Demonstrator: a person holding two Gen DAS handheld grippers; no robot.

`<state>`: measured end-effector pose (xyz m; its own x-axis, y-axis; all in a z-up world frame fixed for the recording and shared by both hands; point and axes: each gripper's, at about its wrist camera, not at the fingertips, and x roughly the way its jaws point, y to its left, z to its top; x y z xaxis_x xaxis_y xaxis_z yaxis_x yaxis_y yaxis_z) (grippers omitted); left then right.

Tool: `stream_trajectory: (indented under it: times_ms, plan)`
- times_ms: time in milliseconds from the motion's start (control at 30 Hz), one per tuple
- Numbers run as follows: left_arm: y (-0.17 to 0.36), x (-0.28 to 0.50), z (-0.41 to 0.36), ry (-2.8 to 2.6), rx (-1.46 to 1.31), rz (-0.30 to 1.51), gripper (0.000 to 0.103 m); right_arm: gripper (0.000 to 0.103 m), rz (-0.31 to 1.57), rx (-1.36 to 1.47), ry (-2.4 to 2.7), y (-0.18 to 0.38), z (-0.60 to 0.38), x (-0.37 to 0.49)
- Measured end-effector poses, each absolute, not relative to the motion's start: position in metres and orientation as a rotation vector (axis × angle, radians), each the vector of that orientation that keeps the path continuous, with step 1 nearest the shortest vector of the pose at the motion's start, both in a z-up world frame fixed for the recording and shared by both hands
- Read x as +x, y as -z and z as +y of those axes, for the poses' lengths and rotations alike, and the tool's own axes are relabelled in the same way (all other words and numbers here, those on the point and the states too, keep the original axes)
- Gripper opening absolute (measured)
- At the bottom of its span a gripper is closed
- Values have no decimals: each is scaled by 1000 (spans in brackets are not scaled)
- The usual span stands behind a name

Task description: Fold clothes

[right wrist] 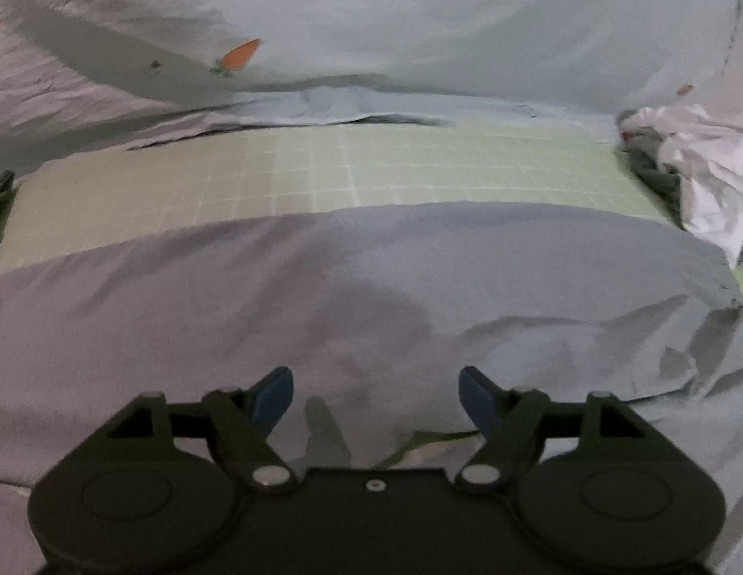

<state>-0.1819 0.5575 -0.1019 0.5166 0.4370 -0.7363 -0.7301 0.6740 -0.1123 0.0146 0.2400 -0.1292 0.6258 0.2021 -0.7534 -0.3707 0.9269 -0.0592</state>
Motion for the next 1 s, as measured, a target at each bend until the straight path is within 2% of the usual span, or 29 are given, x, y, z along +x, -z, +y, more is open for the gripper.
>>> stream_trajectory:
  times_ms: [200, 333, 533, 733, 867, 933, 1000]
  plan:
    - [141, -116, 548, -573, -394, 809, 48, 77, 870, -245, -334, 137, 245, 12]
    - [151, -100, 548, -591, -365, 788, 57, 77, 894, -264, -335, 142, 248, 10]
    - [149, -121, 584, -774, -335, 762, 58, 77, 915, -273, -321, 149, 251, 15]
    - [151, -166, 635, -1009, -448, 732, 65, 77, 927, -287, -340, 153, 257, 19]
    - [140, -184, 636, -1058, -501, 679, 65, 77, 923, -282, -343, 153, 260, 21]
    - [135, -183, 631, -1012, -510, 651, 72, 77, 920, -281, -343, 153, 261, 21]
    - [134, -174, 624, -983, -462, 669, 74, 78, 920, -281, -344, 153, 261, 20]
